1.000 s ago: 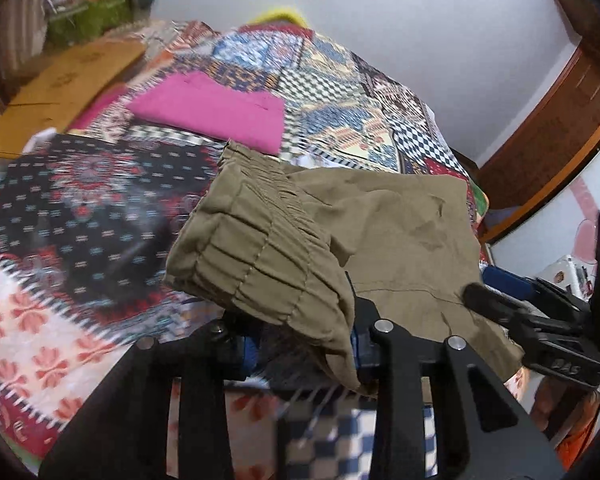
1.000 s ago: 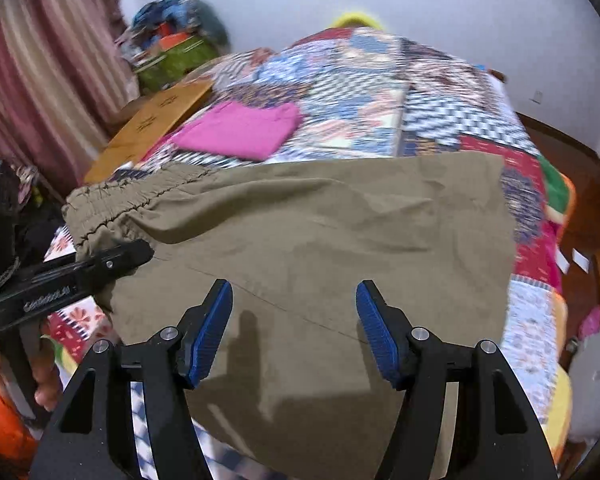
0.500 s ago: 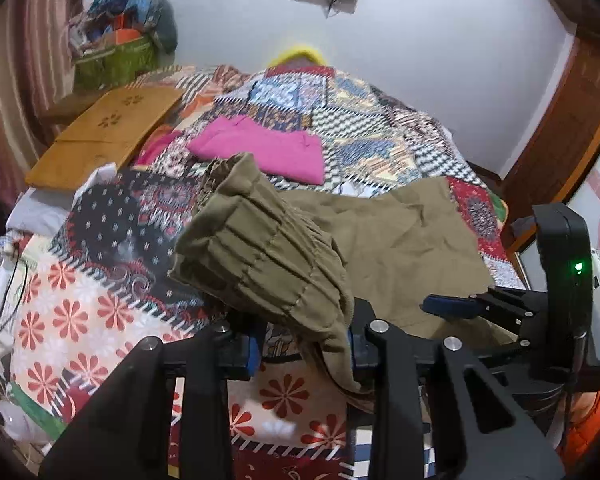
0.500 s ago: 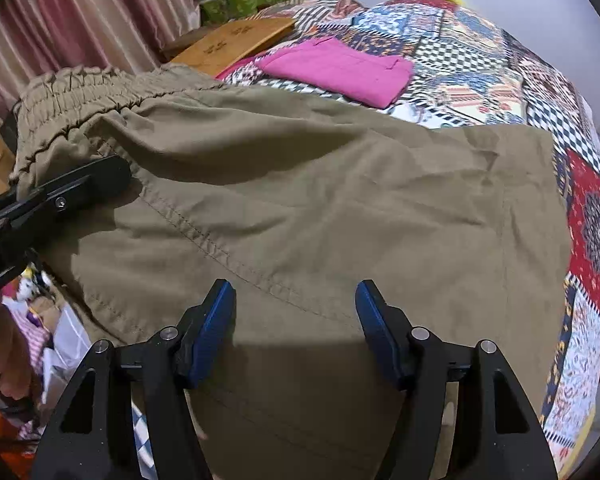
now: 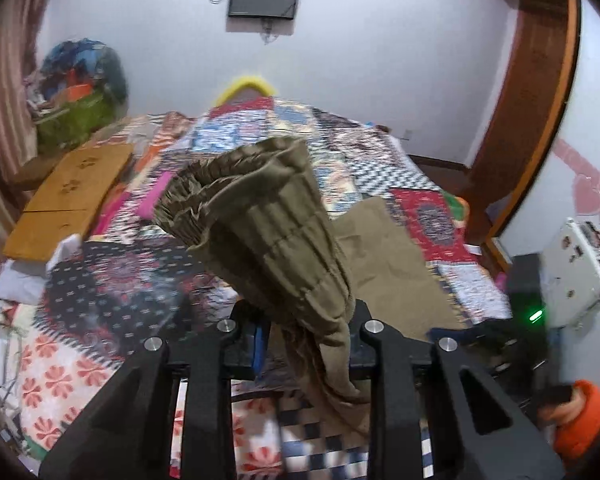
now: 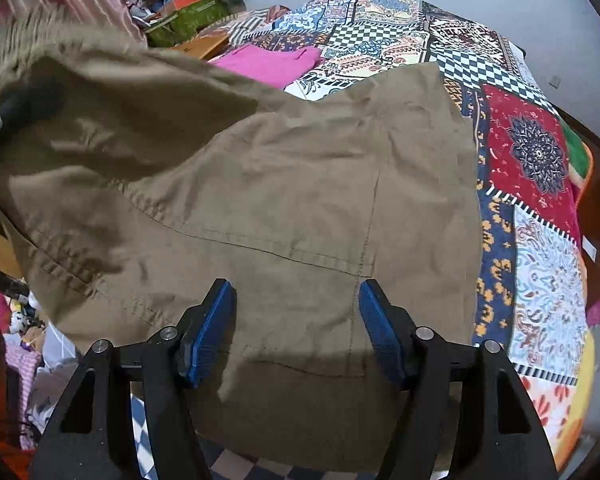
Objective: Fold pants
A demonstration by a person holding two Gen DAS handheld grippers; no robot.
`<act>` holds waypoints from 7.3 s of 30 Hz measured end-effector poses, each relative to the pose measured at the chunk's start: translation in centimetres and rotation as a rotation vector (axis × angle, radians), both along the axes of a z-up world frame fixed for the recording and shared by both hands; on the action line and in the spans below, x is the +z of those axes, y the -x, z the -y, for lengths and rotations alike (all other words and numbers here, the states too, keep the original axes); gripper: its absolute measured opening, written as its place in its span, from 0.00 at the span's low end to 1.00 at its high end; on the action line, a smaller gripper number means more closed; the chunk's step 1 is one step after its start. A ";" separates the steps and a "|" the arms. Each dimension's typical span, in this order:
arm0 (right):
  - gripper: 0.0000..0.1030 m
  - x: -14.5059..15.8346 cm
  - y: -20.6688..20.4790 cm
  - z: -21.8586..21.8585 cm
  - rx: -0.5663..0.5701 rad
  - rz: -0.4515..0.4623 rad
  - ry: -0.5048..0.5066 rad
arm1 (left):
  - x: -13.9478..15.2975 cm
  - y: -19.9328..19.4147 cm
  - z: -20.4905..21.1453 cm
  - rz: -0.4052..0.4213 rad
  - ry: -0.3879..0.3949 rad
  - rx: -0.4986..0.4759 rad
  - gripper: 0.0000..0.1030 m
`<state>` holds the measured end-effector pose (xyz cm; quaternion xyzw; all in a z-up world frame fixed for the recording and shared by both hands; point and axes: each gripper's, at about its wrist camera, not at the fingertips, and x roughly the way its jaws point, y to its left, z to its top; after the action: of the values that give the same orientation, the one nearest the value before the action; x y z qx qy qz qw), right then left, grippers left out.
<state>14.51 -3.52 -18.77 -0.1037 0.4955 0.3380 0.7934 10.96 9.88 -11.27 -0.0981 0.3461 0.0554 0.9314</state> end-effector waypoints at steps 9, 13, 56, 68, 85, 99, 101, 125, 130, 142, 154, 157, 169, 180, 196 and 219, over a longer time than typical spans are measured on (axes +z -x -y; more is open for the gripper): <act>0.61 2.5 1.0 3.6 -0.038 0.039 -0.053 | 1.4 -2.4 4.3 0.013 -0.028 -0.110 0.22; 0.61 3.5 0.9 7.4 -0.117 0.067 -0.070 | 1.5 -3.2 5.7 0.009 -0.034 -0.152 0.22; 0.61 6.0 0.8 18.1 -0.424 0.185 -0.086 | -7.5 -8.9 15.7 -0.352 -0.022 -0.431 0.41; 0.61 8.3 0.9 15.5 -0.353 0.239 -0.138 | -3.2 -6.3 12.0 -0.226 0.034 -0.394 0.69; 0.60 1.1 1.0 8.2 -0.187 0.140 0.027 | -10.7 -11.8 1.2 -0.325 -0.033 -0.081 0.59; 0.60 6.3 -1.2 8.6 -0.170 0.218 -0.005 | -8.7 -12.5 -2.6 -0.291 -0.031 -0.043 0.59; 0.60 6.7 -2.7 7.4 -0.159 0.239 -0.007 | -8.6 -13.2 -2.1 -0.291 -0.024 -0.066 0.59; 0.61 5.8 -4.4 10.6 -0.202 0.161 0.052 | -9.1 -12.3 -3.3 -0.318 -0.033 -0.052 0.70; 0.61 5.1 -0.7 12.5 -0.222 0.119 0.030 | -7.9 -8.5 -0.7 -0.303 0.034 -0.141 0.73; 0.61 -0.6 1.7 13.2 -0.219 0.037 0.114 | -9.3 -5.9 3.5 -0.352 0.047 -0.224 0.74; 0.62 -2.3 -7.2 17.9 -0.376 0.089 0.287 | -9.8 -7.9 11.3 -0.357 0.086 -0.358 0.74; 0.62 -1.0 -7.3 18.9 -0.401 0.129 0.300 | -9.1 -8.2 11.5 -0.338 0.087 -0.370 0.74; 0.65 3.4 -3.3 20.1 -0.466 0.156 0.118 | -10.2 -11.9 -0.4 -0.370 0.104 -0.139 0.75; 0.74 0.2 -3.3 15.2 -0.440 0.037 0.027 | -13.4 -16.5 -1.7 -0.411 0.311 -0.148 0.75; 0.76 -3.0 -3.8 17.0 -0.490 -0.085 -0.049 | -11.9 -15.2 1.2 -0.356 0.241 -0.244 0.19; 0.75 -1.0 -3.5 12.1 -0.329 0.030 0.017 | -8.9 0.7 -3.0 -0.344 0.313 -0.093 0.32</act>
<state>18.00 -15.62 -19.75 -0.0327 0.4968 0.1978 0.8444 10.30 12.90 -20.17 -0.2144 0.5082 -0.0263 0.8337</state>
